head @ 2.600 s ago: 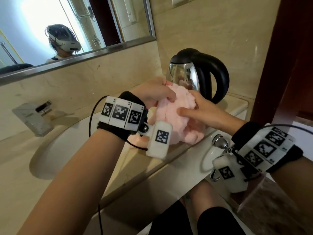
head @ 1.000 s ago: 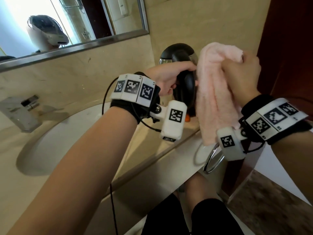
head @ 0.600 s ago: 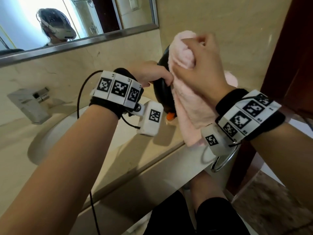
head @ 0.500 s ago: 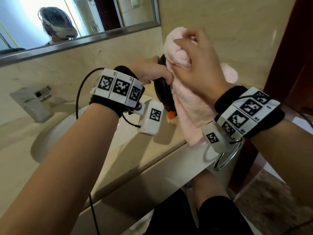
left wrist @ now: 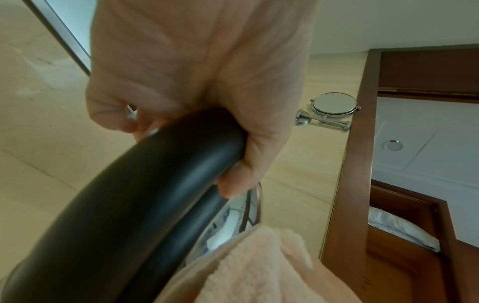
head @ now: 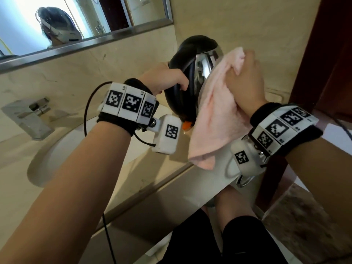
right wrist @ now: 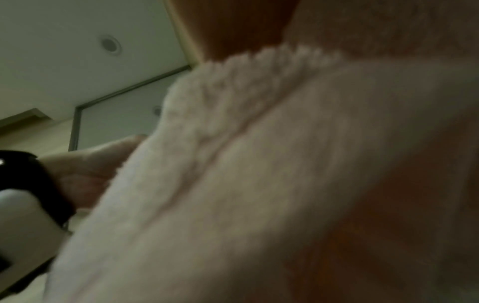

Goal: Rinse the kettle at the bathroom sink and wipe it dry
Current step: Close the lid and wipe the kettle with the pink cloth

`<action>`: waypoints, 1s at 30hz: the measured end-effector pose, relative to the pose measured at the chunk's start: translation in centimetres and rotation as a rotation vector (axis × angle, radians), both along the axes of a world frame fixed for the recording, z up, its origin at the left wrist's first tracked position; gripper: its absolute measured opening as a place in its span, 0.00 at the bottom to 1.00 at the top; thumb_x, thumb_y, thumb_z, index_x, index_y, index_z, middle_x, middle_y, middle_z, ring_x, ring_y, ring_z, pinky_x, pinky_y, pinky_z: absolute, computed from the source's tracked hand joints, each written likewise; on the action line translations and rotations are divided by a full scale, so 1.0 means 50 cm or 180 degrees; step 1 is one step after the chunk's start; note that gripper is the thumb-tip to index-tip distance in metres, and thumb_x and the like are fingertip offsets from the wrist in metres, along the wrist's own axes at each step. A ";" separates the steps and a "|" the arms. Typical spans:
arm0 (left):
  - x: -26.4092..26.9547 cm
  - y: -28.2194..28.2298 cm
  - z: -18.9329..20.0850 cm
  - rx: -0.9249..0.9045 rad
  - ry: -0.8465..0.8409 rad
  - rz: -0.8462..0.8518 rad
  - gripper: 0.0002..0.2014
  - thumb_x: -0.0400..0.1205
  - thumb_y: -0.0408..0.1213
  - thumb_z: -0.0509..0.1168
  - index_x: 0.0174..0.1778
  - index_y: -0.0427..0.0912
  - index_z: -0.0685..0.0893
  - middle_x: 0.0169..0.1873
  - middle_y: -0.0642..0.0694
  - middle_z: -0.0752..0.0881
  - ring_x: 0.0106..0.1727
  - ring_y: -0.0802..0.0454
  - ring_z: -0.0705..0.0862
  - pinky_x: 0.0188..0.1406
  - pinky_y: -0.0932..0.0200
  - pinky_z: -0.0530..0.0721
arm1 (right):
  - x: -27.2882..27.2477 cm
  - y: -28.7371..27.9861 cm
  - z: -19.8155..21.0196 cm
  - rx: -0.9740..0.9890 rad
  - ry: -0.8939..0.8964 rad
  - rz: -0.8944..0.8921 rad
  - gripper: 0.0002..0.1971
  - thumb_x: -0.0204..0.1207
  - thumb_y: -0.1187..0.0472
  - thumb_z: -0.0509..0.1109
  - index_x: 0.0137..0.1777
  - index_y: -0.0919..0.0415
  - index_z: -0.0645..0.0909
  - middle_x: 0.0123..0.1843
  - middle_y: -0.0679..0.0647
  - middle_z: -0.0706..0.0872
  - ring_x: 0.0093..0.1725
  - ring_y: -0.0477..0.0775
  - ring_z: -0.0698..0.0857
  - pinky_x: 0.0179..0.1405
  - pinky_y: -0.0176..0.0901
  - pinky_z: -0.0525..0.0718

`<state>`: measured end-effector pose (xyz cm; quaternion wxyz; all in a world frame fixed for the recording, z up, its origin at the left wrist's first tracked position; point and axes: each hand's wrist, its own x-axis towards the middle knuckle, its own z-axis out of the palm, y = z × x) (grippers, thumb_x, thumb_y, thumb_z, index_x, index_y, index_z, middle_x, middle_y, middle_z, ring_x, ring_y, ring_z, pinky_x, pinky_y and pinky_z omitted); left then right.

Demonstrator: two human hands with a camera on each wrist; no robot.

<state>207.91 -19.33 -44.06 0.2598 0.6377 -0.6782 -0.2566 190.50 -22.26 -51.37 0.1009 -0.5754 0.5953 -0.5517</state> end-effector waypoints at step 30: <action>-0.009 0.012 0.010 -0.0001 -0.0222 0.0198 0.06 0.71 0.31 0.66 0.35 0.45 0.76 0.36 0.50 0.76 0.38 0.56 0.73 0.34 0.63 0.69 | -0.033 -0.045 -0.052 0.1284 0.0019 0.0053 0.18 0.81 0.62 0.55 0.68 0.66 0.72 0.68 0.67 0.79 0.69 0.67 0.75 0.72 0.51 0.66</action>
